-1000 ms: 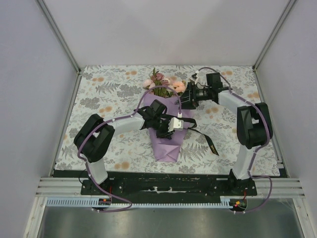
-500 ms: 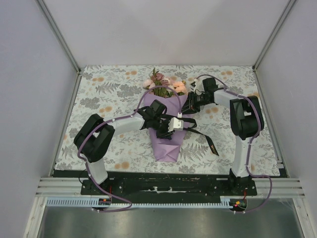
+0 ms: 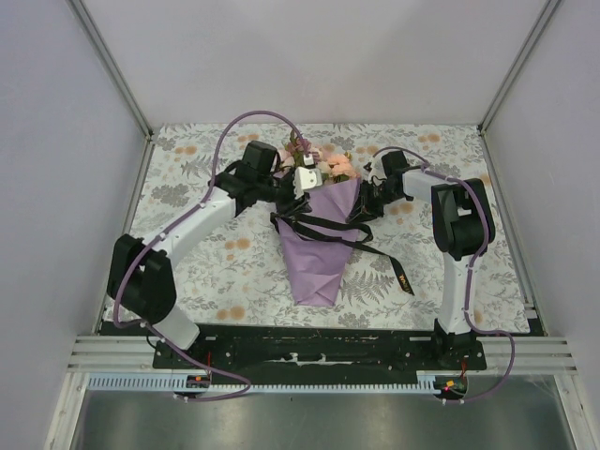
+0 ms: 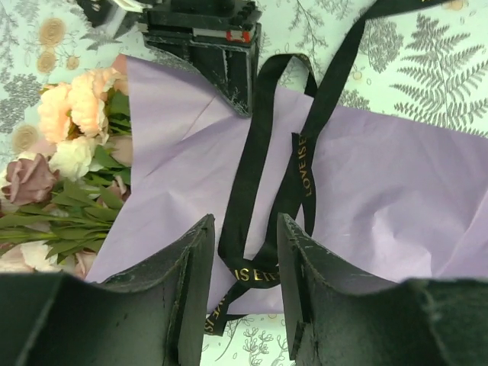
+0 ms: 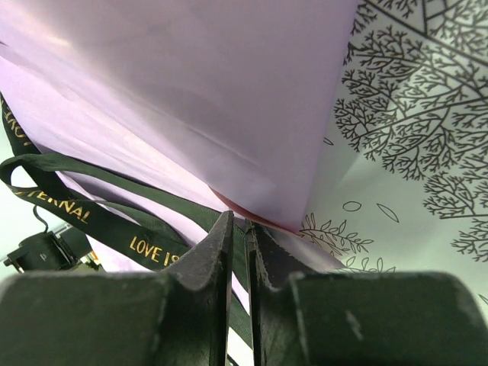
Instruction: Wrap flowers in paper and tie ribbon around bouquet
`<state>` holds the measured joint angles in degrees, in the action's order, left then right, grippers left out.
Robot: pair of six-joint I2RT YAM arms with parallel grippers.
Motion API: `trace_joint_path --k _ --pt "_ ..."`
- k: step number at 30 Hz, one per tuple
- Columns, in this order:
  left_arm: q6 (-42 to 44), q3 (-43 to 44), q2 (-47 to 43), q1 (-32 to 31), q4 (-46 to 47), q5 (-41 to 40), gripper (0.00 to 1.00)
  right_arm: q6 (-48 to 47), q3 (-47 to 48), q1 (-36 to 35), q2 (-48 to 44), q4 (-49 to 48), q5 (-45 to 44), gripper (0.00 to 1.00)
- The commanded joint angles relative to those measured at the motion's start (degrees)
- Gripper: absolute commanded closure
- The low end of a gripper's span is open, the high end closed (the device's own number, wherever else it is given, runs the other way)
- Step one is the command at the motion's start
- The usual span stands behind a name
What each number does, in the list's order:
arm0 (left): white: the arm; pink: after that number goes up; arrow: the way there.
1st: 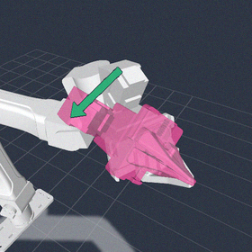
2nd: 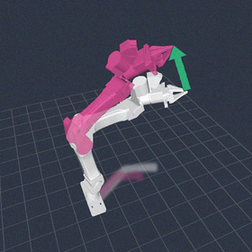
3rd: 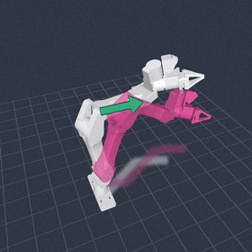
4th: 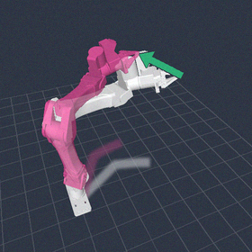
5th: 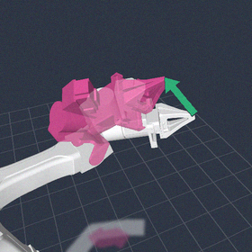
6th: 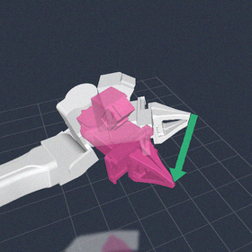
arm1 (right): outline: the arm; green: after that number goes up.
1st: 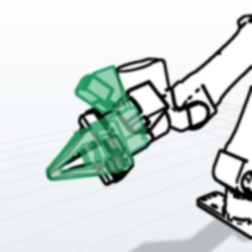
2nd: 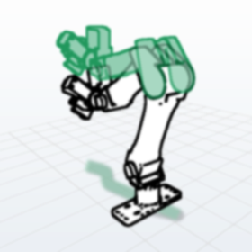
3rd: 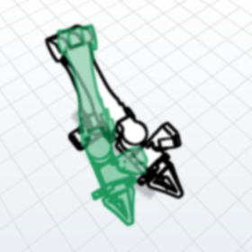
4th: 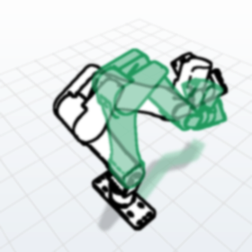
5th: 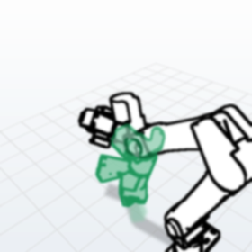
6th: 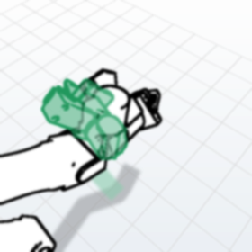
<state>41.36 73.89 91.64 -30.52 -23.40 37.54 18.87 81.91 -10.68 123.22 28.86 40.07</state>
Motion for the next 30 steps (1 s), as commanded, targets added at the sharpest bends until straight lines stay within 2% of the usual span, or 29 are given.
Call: trace_joint_path --k 1,8,16,20,23,25,30 --pt "10.0 1.5 4.4 -0.7 -8.6 -1.1 0.54 -1.0 1.7 0.0 0.7 1.3 -2.2 0.82" --pt "18.7 5.3 9.8 -2.3 -15.5 -1.9 0.54 -1.0 1.6 0.0 0.4 1.4 -2.3 0.83" --pt "22.4 4.9 14.3 -4.4 -17.2 -4.1 0.57 -1.2 1.7 0.0 0.3 1.6 -2.6 0.83" --pt "24.0 5.2 15.6 -4.3 -18.8 -4.9 0.71 -1.2 1.9 0.0 0.7 1.6 -3.1 0.82" --pt "23.2 7.1 15.6 -4.2 -19.6 -5.9 0.89 -1.3 1.9 0.0 1.1 1.6 -3.2 0.82" --pt "20.6 9.1 13.8 -3.7 -20.0 -5.6 0.98 -1.4 1.9 0.0 1.1 1.7 -3.4 0.82" --pt "15.5 10.7 3.2 -0.2 -21.1 -2.6 0.98 -1.6 1.9 0.1 1.1 1.7 -3.6 0.82"
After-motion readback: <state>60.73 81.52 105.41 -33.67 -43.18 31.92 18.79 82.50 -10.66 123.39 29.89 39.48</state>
